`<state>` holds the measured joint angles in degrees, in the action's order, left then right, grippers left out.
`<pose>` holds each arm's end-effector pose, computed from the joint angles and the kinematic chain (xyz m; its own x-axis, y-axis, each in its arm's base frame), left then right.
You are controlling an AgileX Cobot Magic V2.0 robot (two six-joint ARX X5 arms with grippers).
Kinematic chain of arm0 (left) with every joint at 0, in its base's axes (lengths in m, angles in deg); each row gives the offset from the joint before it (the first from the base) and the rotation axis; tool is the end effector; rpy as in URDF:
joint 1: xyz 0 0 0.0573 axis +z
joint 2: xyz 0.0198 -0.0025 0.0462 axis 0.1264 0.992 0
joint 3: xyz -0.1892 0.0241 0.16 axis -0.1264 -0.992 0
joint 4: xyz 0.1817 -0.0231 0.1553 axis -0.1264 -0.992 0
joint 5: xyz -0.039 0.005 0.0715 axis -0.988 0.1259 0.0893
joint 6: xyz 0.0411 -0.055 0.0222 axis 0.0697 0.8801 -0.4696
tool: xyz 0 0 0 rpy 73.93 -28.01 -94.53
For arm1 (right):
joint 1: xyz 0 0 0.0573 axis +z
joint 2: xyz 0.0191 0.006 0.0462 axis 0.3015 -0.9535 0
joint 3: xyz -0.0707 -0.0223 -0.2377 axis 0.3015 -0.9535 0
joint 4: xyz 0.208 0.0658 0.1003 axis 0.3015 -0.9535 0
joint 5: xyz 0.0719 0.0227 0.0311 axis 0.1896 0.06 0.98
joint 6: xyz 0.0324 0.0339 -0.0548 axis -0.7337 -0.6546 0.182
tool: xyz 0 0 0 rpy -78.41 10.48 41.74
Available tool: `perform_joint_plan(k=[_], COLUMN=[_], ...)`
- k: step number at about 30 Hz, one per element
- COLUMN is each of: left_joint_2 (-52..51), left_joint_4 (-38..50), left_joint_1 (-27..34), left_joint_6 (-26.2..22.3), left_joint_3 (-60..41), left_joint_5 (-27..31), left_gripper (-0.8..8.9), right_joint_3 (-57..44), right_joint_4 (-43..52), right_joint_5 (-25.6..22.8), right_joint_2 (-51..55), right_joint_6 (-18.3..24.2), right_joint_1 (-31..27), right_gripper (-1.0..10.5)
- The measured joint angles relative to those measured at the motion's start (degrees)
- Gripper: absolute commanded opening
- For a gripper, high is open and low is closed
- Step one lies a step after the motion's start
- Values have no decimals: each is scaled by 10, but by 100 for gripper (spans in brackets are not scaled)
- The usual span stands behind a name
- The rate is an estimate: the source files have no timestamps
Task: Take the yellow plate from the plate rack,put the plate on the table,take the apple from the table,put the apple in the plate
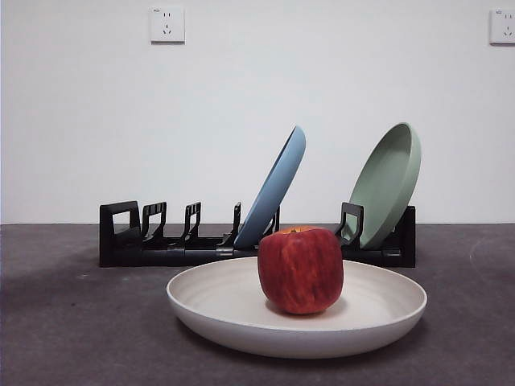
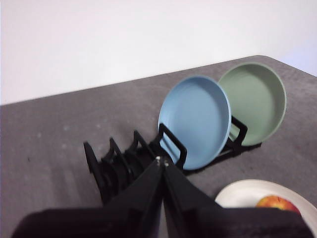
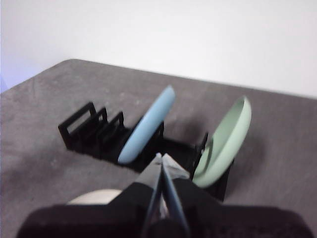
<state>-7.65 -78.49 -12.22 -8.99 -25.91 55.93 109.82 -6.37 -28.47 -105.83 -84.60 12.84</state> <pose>0.1423 -0.0564 0.3014 0.8831 -0.4221 -0.2046 0.4227 0.9052 -0.0431 0.1249 0.0679 0.3253 0.8763 0.4186 -0.2385 -0.4297 0.9030 0.0060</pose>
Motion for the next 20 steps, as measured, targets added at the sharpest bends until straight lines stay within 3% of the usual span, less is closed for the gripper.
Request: perform_joint_plan(k=[9,14,20], left_joint_2=[-151,-180,-177], left_joint_4=[5,-16,-105], left_joint_1=[0,0,0], left_joint_6=[34,43,44], left_joint_3=[-126,-128,-128], left_joint_5=[11,11,11], left_gripper=[-9,-3,-3], right_joint_3=[-170,-176,-176], right_joint_4=[-3,-34,-30], right_joint_5=[0,-4,-2], right_joint_2=[148,163,161], right_joint_6=[-51,-70,-157], right_joint_1=[0,0,0], right_gripper=[-12,2,1])
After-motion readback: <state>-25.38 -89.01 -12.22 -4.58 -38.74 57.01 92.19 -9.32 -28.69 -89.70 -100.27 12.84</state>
